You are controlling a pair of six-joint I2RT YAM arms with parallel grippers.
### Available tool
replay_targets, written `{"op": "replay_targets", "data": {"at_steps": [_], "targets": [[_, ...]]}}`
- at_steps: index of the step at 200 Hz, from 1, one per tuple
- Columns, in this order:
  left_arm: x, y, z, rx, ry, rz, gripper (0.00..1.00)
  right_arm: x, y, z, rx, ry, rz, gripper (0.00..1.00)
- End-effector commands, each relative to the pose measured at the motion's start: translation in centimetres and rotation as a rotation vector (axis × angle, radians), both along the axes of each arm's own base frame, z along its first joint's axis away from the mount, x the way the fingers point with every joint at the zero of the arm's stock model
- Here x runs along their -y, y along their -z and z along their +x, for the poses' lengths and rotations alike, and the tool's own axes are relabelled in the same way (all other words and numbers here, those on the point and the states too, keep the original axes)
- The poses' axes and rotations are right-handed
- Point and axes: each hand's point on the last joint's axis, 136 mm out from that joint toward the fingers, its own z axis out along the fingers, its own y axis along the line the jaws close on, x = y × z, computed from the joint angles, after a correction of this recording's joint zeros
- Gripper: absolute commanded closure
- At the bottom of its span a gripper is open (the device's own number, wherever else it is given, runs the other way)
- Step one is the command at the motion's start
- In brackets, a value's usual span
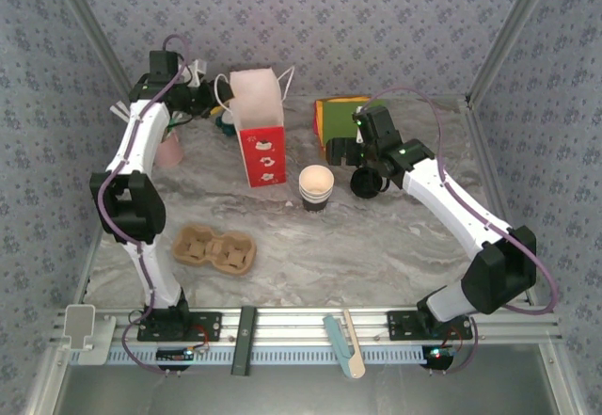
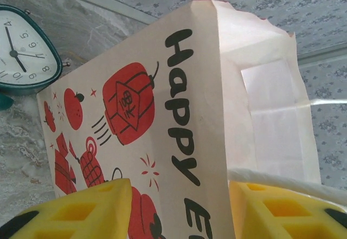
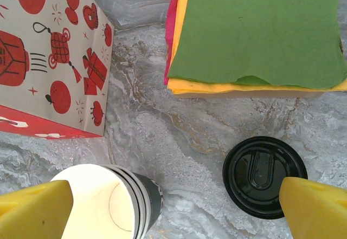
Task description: Pack the takeout coffee
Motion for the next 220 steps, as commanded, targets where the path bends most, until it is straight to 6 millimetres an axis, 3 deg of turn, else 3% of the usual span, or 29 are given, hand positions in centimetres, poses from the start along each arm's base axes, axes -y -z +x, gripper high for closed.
{"op": "replay_targets", "data": {"at_steps": [1, 68, 100, 142, 173, 200, 220], "targets": [[0.1, -2.6, -0.7, 0.065, 0.026, -0.053, 0.5, -0.2, -1.0, 0.5, 0.021, -0.008, 0.005, 0.0], [-1.7, -3.9, -1.3, 0.096, -0.003, -0.076, 0.49, -0.2, -1.0, 0.4, 0.018, -0.005, 0.0, 0.0], [-3.0, -4.6, -2.0, 0.109, -0.029, -0.083, 0.37, -0.3, -1.0, 0.4, 0.021, -0.006, 0.007, 0.0], [-5.0, -5.1, -3.3, 0.108, -0.093, -0.043, 0.37, 0.0, -1.3, 0.5, 0.016, 0.021, 0.011, 0.0], [-6.8, -5.0, -5.8, 0.092, -0.18, 0.077, 0.27, 1.5, -0.9, 0.5, -0.037, 0.086, -0.017, 0.0], [-7.4, -4.2, -9.1, 0.088, -0.241, 0.129, 0.04, 1.9, -0.6, 0.5, -0.096, 0.099, 0.021, 0.0], [-6.9, -3.0, -12.1, 0.079, -0.259, 0.183, 0.0, 1.8, -0.5, 0.6, -0.136, 0.088, 0.076, 0.0]]}}
